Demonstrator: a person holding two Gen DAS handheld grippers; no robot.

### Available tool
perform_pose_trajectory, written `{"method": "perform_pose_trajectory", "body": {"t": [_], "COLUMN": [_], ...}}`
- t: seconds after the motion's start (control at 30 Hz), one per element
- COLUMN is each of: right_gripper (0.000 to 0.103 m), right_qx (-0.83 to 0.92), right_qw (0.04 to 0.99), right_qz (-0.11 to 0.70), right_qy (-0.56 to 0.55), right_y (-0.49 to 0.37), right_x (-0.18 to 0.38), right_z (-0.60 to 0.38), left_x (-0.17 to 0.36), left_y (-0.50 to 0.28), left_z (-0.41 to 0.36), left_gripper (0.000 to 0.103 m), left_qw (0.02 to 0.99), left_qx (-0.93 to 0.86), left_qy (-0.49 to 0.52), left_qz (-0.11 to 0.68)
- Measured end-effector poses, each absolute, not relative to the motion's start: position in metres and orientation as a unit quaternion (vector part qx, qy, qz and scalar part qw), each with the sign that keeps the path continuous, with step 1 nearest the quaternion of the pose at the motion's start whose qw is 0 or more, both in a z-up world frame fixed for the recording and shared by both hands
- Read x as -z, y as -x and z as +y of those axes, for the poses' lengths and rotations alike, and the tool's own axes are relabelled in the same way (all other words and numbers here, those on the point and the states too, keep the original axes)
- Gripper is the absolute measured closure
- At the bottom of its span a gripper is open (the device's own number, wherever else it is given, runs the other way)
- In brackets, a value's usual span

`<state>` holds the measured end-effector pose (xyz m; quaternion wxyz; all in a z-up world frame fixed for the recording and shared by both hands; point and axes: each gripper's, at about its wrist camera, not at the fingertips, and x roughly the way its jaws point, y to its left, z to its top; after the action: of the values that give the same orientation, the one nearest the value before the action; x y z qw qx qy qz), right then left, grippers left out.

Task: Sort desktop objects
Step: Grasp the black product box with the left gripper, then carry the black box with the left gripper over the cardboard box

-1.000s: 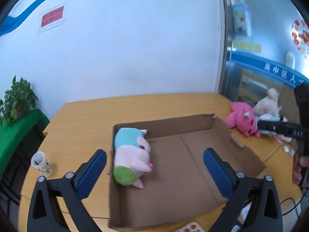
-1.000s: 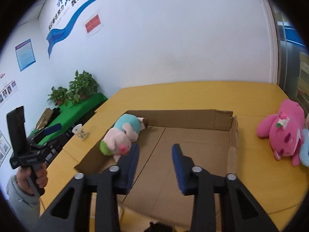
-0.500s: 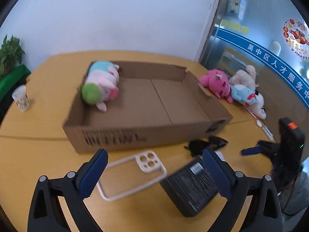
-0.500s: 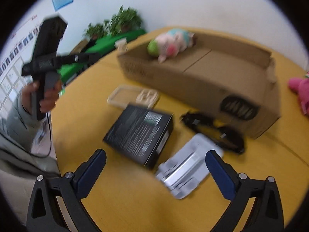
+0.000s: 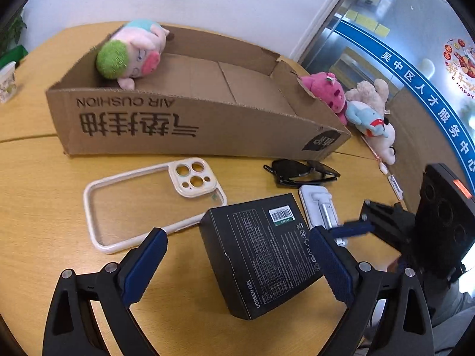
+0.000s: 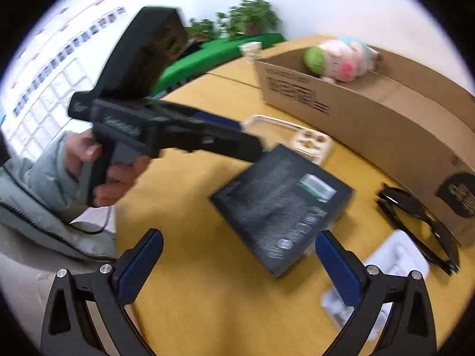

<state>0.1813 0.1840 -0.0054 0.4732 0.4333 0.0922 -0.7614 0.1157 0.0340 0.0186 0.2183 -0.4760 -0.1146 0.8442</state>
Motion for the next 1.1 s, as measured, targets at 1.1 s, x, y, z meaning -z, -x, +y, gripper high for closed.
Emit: {"method": "perform_pose_trajectory", "body": {"t": [1.1], "right_gripper": [0.021], "right_qx": [0.845], "right_qw": [0.373], "right_qz": [0.152], "right_qy": [-0.351], "right_y": [-0.182], "right_x": [-0.019], "right_z": [0.164], "left_x": [-0.049], "left_y": [-0.116], "left_z": [0.060], "left_gripper": [0.037], "left_qw": [0.255], "left_qx": [-0.850], "left_qy": [0.454], "left_qz": [-0.079]}}
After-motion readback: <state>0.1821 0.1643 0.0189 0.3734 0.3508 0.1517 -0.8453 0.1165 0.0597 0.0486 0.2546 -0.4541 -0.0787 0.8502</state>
